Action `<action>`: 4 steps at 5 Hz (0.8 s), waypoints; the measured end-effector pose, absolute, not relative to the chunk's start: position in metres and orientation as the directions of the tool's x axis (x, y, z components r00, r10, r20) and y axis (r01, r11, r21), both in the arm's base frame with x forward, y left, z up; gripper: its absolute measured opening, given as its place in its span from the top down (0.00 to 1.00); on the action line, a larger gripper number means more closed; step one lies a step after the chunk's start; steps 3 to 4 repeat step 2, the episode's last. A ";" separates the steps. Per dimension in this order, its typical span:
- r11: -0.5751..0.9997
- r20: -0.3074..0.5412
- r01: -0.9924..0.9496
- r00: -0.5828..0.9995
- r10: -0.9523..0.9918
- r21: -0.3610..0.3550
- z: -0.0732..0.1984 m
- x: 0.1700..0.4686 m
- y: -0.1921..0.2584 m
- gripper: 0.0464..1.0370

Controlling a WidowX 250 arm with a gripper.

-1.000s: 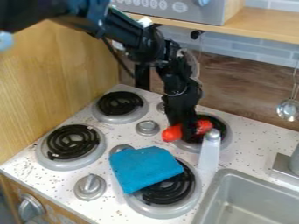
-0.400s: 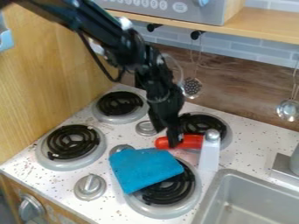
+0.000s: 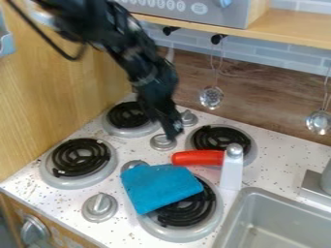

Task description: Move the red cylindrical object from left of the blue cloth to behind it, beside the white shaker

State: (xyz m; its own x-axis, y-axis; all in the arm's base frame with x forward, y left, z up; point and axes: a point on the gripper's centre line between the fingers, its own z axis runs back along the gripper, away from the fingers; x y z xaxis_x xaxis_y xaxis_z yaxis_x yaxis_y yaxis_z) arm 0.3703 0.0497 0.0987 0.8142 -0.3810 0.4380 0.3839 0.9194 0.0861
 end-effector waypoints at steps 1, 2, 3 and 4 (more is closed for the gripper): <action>0.940 0.377 0.333 0.864 -0.334 0.068 0.115 0.335 0.066 0.03; 0.984 0.342 0.178 0.923 -0.177 0.027 0.117 0.292 0.084 0.03; 0.984 0.342 0.178 0.923 -0.177 0.027 0.117 0.292 0.084 0.03; 0.984 0.342 0.178 0.923 -0.177 0.027 0.117 0.292 0.084 0.03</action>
